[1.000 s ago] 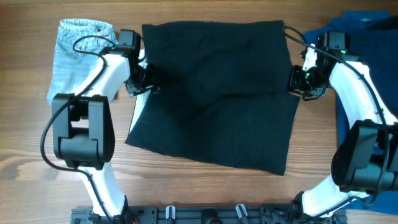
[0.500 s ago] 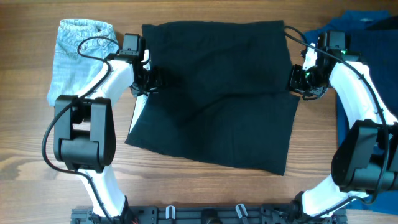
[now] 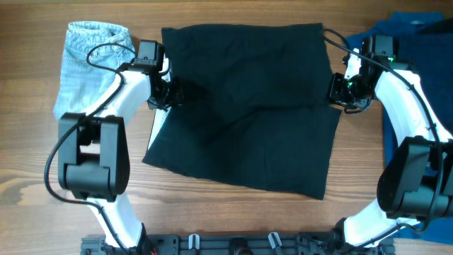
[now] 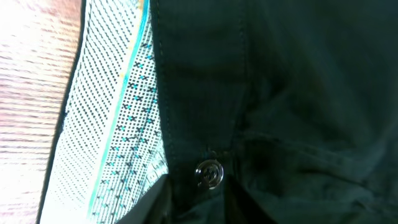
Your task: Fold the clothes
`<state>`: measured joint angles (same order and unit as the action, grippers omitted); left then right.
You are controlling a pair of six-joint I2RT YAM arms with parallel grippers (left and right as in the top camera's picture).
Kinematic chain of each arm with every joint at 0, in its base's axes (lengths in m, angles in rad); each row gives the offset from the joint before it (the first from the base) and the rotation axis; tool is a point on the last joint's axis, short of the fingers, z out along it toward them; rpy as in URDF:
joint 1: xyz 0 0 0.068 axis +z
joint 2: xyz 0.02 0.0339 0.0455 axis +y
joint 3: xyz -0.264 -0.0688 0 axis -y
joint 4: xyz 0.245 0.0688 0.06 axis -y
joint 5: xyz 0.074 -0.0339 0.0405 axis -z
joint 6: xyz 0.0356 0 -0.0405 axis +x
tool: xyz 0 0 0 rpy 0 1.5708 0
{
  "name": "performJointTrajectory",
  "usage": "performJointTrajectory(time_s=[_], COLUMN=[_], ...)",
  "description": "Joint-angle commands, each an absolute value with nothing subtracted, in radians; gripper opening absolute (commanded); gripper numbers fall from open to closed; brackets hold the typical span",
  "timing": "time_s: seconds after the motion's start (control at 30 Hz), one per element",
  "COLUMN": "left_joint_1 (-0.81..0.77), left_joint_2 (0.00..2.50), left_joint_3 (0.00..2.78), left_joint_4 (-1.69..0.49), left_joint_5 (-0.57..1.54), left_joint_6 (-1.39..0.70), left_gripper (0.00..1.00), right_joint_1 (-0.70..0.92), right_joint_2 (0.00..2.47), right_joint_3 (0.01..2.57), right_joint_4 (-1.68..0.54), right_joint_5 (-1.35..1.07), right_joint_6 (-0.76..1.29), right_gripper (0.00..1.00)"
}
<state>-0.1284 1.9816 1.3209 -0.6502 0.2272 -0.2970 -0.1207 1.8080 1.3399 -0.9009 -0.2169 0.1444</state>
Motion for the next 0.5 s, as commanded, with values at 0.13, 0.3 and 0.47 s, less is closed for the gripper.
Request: performJointTrajectory(time_s=[0.13,0.3,0.47], left_joint_1=[-0.128,-0.128,-0.128], left_joint_2=[1.928,1.928,1.929], left_joint_3=[1.311,1.311,1.311], left_joint_4=[-0.661,-0.662,-0.645], left_joint_5=[0.243,0.221,0.1], left_joint_6=[-0.295,-0.294,-0.265], left_gripper=[0.27,0.42,0.46], right_joint_1=[-0.121,-0.121,-0.121], right_joint_2=[1.795,1.795,1.795], right_joint_3=[1.347,1.347,1.347], right_joint_4=[-0.899,-0.899,-0.898], right_joint_5=[-0.233,-0.233,-0.233], right_joint_6=[0.13,0.131,0.13], right_gripper=[0.27,0.27,0.28])
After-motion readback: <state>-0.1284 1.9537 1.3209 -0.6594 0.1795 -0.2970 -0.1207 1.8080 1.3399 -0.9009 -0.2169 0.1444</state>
